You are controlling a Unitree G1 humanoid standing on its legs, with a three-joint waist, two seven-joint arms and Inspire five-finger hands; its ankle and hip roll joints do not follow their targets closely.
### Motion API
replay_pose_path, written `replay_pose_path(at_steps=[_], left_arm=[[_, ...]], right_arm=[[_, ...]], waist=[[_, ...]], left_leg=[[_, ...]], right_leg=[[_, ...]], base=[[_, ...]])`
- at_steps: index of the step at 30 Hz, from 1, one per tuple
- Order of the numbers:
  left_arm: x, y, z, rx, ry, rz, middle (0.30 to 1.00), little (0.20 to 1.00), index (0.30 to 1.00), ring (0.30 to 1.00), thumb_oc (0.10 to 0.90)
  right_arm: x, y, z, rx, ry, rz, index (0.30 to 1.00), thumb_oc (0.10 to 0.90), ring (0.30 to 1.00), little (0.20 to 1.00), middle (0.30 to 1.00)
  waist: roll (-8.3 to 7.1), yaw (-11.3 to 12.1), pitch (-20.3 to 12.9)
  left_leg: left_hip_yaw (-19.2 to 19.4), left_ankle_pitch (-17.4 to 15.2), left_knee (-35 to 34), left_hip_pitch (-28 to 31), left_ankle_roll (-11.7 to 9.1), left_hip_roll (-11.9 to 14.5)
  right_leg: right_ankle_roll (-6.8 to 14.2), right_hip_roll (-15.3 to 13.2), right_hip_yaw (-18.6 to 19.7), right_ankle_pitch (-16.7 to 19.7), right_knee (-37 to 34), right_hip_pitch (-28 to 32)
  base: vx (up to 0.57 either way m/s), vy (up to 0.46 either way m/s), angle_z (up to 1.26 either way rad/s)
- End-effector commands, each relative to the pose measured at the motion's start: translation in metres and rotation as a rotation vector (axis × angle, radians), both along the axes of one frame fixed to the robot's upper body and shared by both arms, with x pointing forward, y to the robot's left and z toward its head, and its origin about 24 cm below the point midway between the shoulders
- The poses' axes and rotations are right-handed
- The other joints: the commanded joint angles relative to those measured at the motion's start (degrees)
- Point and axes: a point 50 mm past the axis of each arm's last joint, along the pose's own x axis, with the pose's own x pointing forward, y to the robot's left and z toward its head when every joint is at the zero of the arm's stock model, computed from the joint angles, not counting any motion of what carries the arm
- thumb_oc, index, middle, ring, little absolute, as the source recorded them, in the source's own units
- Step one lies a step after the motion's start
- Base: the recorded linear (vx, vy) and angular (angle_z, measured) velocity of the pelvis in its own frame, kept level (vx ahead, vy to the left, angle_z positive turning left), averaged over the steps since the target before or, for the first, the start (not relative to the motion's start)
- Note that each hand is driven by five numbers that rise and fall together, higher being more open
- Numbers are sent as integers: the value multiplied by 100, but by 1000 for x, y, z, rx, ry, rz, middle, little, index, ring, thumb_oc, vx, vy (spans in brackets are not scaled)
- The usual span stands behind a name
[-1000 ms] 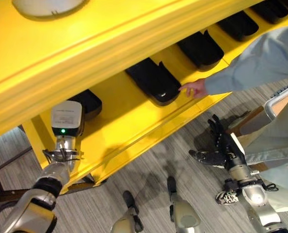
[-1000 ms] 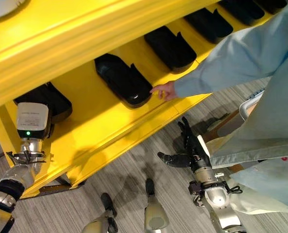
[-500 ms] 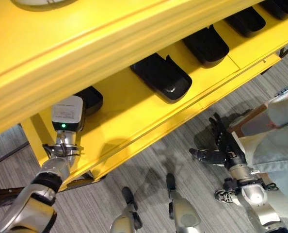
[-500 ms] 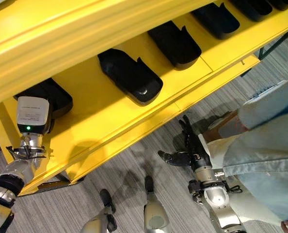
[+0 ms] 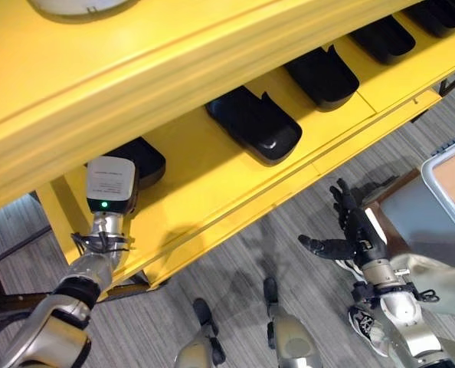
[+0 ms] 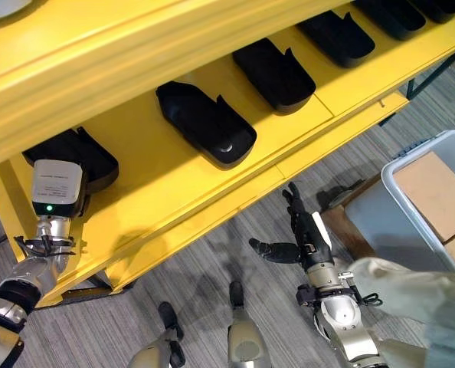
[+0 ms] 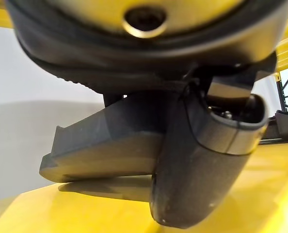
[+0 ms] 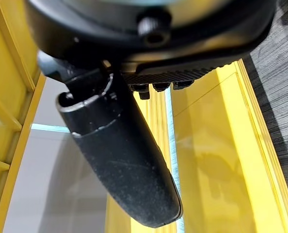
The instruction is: Move parts from the plastic box to the shelf.
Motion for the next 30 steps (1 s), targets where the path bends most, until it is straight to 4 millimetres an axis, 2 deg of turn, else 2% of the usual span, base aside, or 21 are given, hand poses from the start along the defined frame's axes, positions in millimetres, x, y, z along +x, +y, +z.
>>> replay_pose_path(at_steps=[1, 11, 12, 14, 17, 30], left_arm=[[-23, -4, -59, -93, 298, 3, 300, 300, 300, 300, 400], [-25, -10, -68, -72, 351, -10, 300, 300, 300, 300, 400], [-25, -10, -69, -77, 367, -8, 374, 374, 374, 374, 453], [-26, -11, -73, -79, 392, -8, 687, 687, 687, 687, 676], [-27, -13, -76, -82, 413, -14, 1000, 1000, 1000, 1000, 900], [-37, -25, -99, -83, 555, -36, 1000, 1000, 1000, 1000, 900]], right_arm=[[7, 5, 44, 8, -260, 22, 1000, 900, 1000, 1000, 1000], [8, 8, 42, 7, -257, 19, 1000, 900, 1000, 1000, 1000], [8, 8, 42, 7, -257, 19, 1000, 900, 1000, 1000, 1000], [8, 8, 42, 4, -258, 19, 1000, 900, 1000, 1000, 1000], [8, 7, 42, 2, -259, 19, 1000, 900, 1000, 1000, 1000], [7, 10, 42, -1, -252, 27, 1000, 900, 1000, 1000, 1000]], waist=[[-192, 121, -210], [-197, 126, -202], [-198, 123, -202], [-194, 118, -203], [-191, 112, -208], [-188, 99, -258]], left_leg=[[379, -1085, 1203, -342, 109, 129], [376, -1078, 1164, -320, 104, 127], [377, -1079, 1162, -317, 104, 128], [386, -1079, 1160, -312, 104, 129], [395, -1086, 1163, -300, 105, 136], [400, -1128, 1161, -243, 128, 127]], right_leg=[[174, 60, 5, -816, 735, -307], [174, 72, 2, -807, 704, -292], [175, 74, 4, -808, 705, -293], [179, 70, 1, -806, 703, -295], [182, 66, -3, -809, 705, -289], [188, 57, -16, -828, 705, -251]], base=[[0, 0, 0], [0, 0, 0], [0, 0, 0], [0, 0, 0], [0, 0, 0], [0, 0, 0]])
